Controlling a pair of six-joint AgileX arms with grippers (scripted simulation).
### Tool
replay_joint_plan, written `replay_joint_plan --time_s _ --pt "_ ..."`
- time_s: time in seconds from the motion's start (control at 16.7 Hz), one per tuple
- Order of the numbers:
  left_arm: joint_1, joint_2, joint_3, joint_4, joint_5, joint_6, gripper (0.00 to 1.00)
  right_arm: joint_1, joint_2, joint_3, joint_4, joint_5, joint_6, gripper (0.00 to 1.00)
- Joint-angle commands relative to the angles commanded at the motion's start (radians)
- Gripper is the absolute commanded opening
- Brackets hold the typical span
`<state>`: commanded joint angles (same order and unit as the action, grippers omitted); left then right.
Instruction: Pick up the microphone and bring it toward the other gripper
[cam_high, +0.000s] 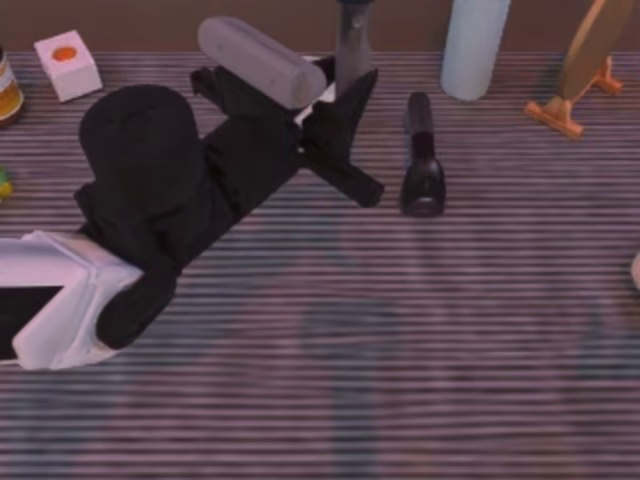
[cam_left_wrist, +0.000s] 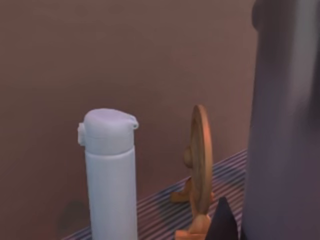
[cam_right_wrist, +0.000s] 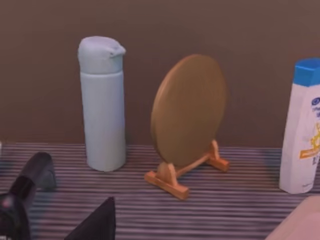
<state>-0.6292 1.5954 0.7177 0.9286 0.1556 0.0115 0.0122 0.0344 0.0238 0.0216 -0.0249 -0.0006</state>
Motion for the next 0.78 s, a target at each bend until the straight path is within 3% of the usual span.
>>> replay_joint_plan --time_s 0.24,0.78 --pt "0.000 0.000 0.000 0.000 0.000 0.000 0.00 0.058 0.194 0.115 0.105 -0.119 0.000 1.00" --pt "0.000 0.000 0.000 0.000 0.000 0.000 0.00 0.244 0.968 0.522 0.478 -0.502 0.029 1.00"
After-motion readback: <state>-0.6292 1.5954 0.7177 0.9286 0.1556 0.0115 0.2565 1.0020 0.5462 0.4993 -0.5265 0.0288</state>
